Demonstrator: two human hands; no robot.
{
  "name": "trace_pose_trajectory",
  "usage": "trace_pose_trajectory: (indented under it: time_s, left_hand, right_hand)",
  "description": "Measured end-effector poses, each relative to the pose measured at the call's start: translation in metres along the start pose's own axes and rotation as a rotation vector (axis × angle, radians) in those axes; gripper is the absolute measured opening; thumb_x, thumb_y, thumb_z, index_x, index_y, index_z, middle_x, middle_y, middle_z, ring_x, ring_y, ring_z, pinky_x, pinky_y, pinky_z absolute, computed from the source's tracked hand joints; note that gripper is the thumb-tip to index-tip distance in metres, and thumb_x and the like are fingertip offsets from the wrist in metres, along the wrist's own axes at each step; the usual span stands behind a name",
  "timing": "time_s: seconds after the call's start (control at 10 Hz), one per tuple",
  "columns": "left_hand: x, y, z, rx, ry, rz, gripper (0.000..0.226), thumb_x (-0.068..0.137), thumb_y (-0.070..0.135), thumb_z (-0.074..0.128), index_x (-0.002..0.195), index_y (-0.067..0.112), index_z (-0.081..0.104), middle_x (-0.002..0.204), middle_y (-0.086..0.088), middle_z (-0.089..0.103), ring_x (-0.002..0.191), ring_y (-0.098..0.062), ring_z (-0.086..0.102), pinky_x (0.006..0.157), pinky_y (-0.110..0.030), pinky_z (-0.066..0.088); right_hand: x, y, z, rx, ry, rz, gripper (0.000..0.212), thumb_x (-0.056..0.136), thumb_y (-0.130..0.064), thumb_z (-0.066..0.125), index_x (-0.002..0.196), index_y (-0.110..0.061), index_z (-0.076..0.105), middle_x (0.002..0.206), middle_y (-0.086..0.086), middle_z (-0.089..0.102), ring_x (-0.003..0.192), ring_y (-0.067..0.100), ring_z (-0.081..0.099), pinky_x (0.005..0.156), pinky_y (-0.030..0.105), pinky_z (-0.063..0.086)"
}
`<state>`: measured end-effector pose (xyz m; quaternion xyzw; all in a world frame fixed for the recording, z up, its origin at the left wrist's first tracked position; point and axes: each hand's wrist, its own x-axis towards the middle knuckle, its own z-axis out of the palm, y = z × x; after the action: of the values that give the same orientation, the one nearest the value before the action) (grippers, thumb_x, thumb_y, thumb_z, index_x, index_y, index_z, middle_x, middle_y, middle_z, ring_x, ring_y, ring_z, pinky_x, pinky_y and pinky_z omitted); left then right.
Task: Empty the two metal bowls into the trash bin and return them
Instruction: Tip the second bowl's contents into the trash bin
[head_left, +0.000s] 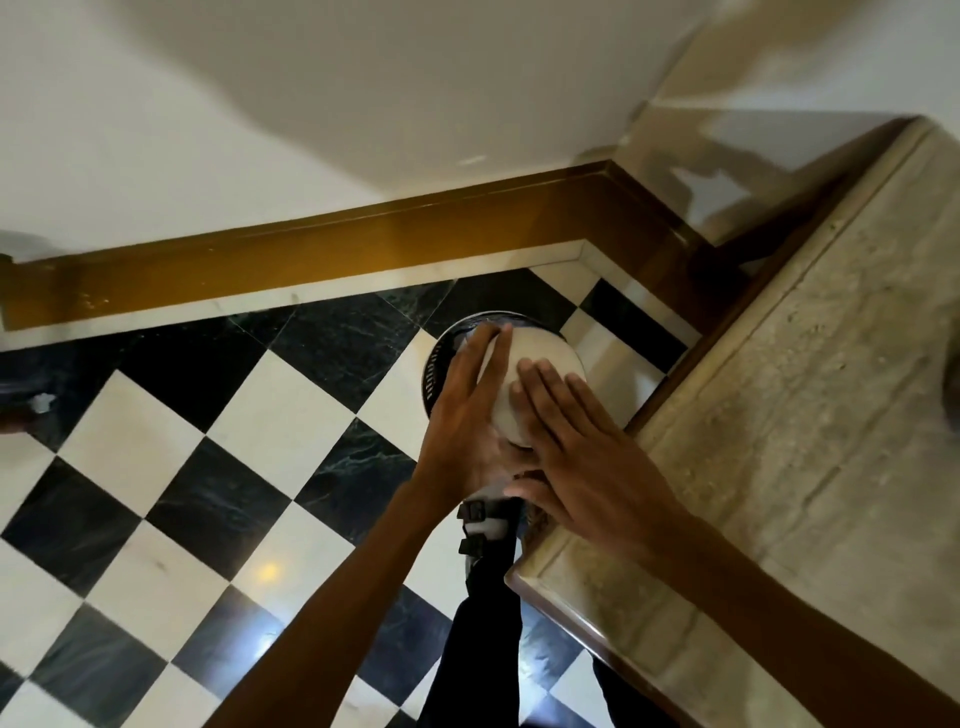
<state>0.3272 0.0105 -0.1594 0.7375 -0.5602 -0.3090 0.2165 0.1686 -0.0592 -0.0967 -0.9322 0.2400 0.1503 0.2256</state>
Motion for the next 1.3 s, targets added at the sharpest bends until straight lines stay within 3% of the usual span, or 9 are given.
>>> trace_pose_trajectory:
  time_s: [0.2,0.3,0.4,0.8,0.9,1.0,1.1,1.2,1.3]
  left_hand:
    - [-0.002,0.003,0.006,-0.046,0.041,-0.06,0.13,0.059,0.07,0.079,0.156,0.004,0.024,0.163,-0.008,0.018,0.149,-0.028,0.02,0.112,-0.058,0.04]
    - [0.004,0.006,0.009,-0.025,0.029,-0.069,0.126,0.06,0.066,0.079,0.157,0.012,0.019,0.165,-0.01,0.017,0.149,-0.025,0.017,0.114,-0.062,0.037]
    - [0.004,0.006,0.008,-0.069,0.087,-0.033,0.119,0.069,0.085,0.056,0.155,0.009,0.025,0.163,-0.012,0.02,0.149,-0.032,0.022,0.114,-0.056,0.034]
    - [-0.008,0.017,0.005,-0.031,0.124,-0.05,0.12,0.063,0.081,0.065,0.152,0.006,0.034,0.16,-0.02,0.027,0.145,-0.037,0.032,0.108,-0.06,0.046]
    - [-0.013,0.037,0.001,-0.368,0.148,-0.331,0.101,0.061,0.066,0.08,0.142,0.013,0.053,0.149,-0.011,0.048,0.134,-0.028,0.049,0.099,-0.056,0.055]
    - [-0.014,0.073,-0.017,-1.026,-0.045,-0.575,0.068,0.077,0.06,0.073,0.129,0.017,0.066,0.133,-0.017,0.066,0.124,-0.034,0.062,0.105,-0.064,0.048]
    - [-0.012,0.108,-0.023,-1.17,-0.24,-0.646,0.055,0.091,0.062,0.049,0.127,0.025,0.069,0.137,-0.022,0.064,0.13,-0.039,0.058,0.112,-0.065,0.039]
    - [-0.034,0.112,-0.018,-1.567,-0.314,-0.986,0.059,0.092,0.061,0.051,0.136,0.022,0.053,0.122,-0.005,0.067,0.136,-0.017,0.052,0.121,-0.044,0.034]
    - [-0.014,0.174,0.011,-0.664,0.061,-0.809,0.039,0.101,0.06,0.04,0.117,0.034,0.063,0.095,0.01,0.067,0.102,0.004,0.062,0.111,-0.023,0.04]
  right_hand:
    - [0.004,0.0,-0.007,0.011,0.092,0.048,0.092,0.091,-0.062,0.041,0.153,0.0,0.01,0.161,0.022,0.011,0.151,0.034,0.009,0.123,0.048,0.018]
    - [0.007,0.001,-0.002,0.004,-0.007,0.001,0.1,0.088,-0.065,0.043,0.153,-0.002,0.001,0.162,0.022,0.003,0.151,0.034,0.003,0.121,0.051,0.021]
    - [0.008,-0.001,0.001,0.036,0.083,0.053,0.106,0.083,-0.062,0.054,0.153,-0.004,0.0,0.162,0.022,0.013,0.151,0.033,0.009,0.123,0.048,0.017]
    - [-0.007,0.002,-0.008,0.145,0.057,0.043,0.091,0.092,-0.064,0.038,0.155,-0.007,0.005,0.164,0.017,0.009,0.152,0.028,0.003,0.123,0.05,0.016]
    - [-0.024,0.002,-0.027,0.525,0.28,0.213,0.077,0.094,-0.059,0.031,0.156,-0.018,0.009,0.166,0.007,0.006,0.152,0.021,0.006,0.119,0.039,0.023]
    - [-0.045,0.017,-0.032,0.865,0.347,0.394,0.073,0.092,-0.063,0.034,0.154,-0.034,0.009,0.165,-0.001,0.007,0.149,0.016,0.014,0.11,0.037,0.036]
    - [-0.077,0.035,-0.032,0.99,0.346,0.428,0.068,0.094,-0.052,0.047,0.152,-0.029,0.02,0.154,0.003,0.038,0.132,0.01,0.048,0.097,0.031,0.053]
    - [-0.125,0.054,-0.036,1.106,0.389,0.454,0.051,0.096,-0.03,0.051,0.145,-0.017,0.04,0.124,0.001,0.063,0.095,-0.011,0.064,0.072,0.007,0.05]
    - [-0.175,0.072,-0.029,1.274,0.389,0.599,0.039,0.096,-0.025,0.057,0.134,-0.03,0.05,0.121,-0.003,0.066,0.105,0.005,0.067,0.08,0.02,0.057]
